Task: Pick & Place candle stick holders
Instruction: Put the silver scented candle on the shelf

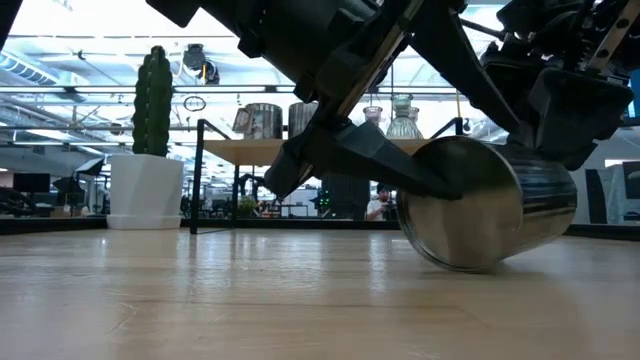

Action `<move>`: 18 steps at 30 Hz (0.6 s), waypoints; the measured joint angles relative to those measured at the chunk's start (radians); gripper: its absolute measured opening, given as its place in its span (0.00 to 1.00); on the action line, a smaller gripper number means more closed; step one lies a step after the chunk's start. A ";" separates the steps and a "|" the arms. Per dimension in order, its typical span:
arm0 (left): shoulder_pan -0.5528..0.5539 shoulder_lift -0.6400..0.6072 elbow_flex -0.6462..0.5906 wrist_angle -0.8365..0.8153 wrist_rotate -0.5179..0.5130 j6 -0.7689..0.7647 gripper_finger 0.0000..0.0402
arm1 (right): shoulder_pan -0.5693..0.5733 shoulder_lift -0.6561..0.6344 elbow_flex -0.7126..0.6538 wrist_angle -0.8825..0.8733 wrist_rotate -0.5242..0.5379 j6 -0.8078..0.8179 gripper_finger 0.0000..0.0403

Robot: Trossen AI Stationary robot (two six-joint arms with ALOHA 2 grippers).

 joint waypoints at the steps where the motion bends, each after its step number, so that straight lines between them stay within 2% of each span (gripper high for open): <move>1: 0.000 0.000 0.000 -0.002 -0.001 0.000 0.59 | 0.000 0.000 0.000 0.006 0.001 0.001 0.01; 12: 0.001 0.000 -0.001 -0.014 0.001 -0.027 0.59 | 0.000 -0.001 0.000 0.036 0.035 -0.002 0.00; 18: 0.001 0.000 -0.001 -0.009 0.058 -0.068 0.59 | 0.000 -0.040 0.004 0.003 0.084 -0.038 0.00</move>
